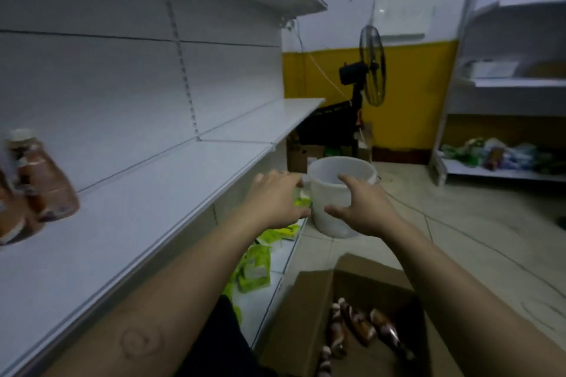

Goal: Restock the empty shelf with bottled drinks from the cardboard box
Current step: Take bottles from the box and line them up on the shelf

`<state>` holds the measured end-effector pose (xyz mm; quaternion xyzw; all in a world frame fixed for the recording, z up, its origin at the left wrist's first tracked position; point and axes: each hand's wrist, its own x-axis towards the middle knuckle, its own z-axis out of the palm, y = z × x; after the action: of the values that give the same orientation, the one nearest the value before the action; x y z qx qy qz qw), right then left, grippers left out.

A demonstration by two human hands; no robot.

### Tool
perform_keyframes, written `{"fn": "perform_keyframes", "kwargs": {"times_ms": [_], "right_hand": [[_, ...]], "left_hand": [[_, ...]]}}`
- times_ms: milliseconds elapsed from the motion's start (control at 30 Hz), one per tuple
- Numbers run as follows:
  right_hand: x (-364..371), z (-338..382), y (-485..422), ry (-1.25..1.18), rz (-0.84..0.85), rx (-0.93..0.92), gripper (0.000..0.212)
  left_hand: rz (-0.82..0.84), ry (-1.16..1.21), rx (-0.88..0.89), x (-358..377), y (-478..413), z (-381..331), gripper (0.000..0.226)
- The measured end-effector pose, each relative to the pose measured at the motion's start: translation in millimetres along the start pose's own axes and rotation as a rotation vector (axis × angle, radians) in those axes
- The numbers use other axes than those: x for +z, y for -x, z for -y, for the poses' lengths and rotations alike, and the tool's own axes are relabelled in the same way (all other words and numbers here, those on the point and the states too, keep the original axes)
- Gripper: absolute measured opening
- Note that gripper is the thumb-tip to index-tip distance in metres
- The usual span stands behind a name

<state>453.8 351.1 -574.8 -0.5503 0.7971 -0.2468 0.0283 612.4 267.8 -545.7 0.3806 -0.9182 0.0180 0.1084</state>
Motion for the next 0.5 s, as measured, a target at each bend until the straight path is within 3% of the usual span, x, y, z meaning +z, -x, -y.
{"fn": "perform_keyframes", "kwargs": {"times_ms": [267,500], "right_hand": [[93.7,-115.8,14.5,-0.051,0.28,0.307,0.078],[181.2,-183.2,3.8,-0.11,0.451,0.469,0.076]], "left_hand": [[0.277,0.166,-0.009,128.6,-35.3,-28.8,0.063],[0.572,0.394,-0.186,258.7,-53.8,-30.0,0.063]]}}
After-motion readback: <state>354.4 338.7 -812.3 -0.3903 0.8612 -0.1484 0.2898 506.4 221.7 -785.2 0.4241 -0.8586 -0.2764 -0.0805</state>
